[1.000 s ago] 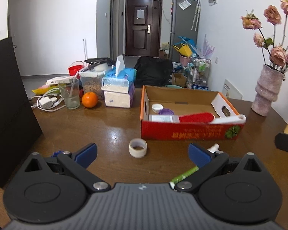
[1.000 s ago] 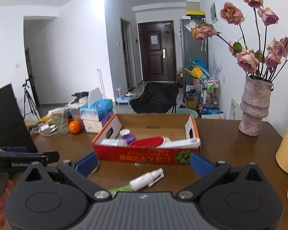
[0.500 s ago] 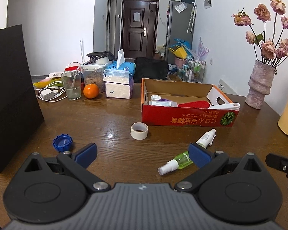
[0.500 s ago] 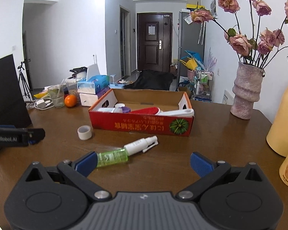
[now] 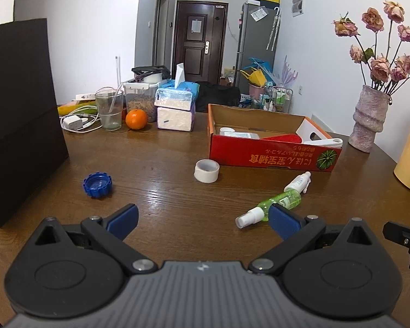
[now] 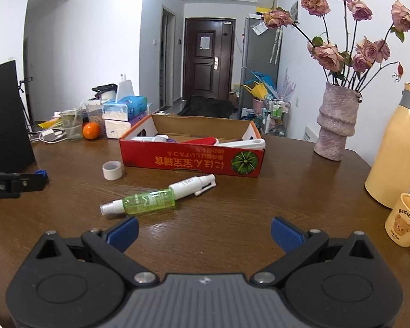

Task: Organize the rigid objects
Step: 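Move the right tool to the green spray bottle while the left tool approaches the blue cap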

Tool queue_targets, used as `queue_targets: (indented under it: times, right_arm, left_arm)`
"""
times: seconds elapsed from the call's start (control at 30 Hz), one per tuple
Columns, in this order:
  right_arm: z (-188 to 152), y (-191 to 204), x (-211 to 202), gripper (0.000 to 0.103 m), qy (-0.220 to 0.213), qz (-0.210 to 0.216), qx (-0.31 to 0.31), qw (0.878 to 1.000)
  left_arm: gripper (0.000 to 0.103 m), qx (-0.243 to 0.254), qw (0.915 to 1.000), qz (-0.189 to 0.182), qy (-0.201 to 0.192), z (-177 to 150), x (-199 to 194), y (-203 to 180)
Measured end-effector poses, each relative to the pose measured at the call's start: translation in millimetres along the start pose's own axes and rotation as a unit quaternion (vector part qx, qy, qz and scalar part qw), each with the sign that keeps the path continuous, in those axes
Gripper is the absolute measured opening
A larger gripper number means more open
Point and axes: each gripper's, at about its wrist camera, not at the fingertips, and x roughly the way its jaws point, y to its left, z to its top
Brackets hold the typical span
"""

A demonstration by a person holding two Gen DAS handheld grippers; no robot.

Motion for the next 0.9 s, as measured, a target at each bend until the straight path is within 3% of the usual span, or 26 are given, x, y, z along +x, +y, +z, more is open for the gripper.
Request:
queue_targets:
  times: [0.6,0.9]
  right_arm:
    - [-8,26,32,0.103,0.03,0.021,-0.011,0.999]
    - [6,46,59,0.103,0.04,0.033,-0.015,0.999]
  left_arm:
    - [0.103,0.002,0.9997,0.006,0.023,-17,21,25]
    - [0.103,-0.008,0.9993,0.021,0.03,-21,31,47]
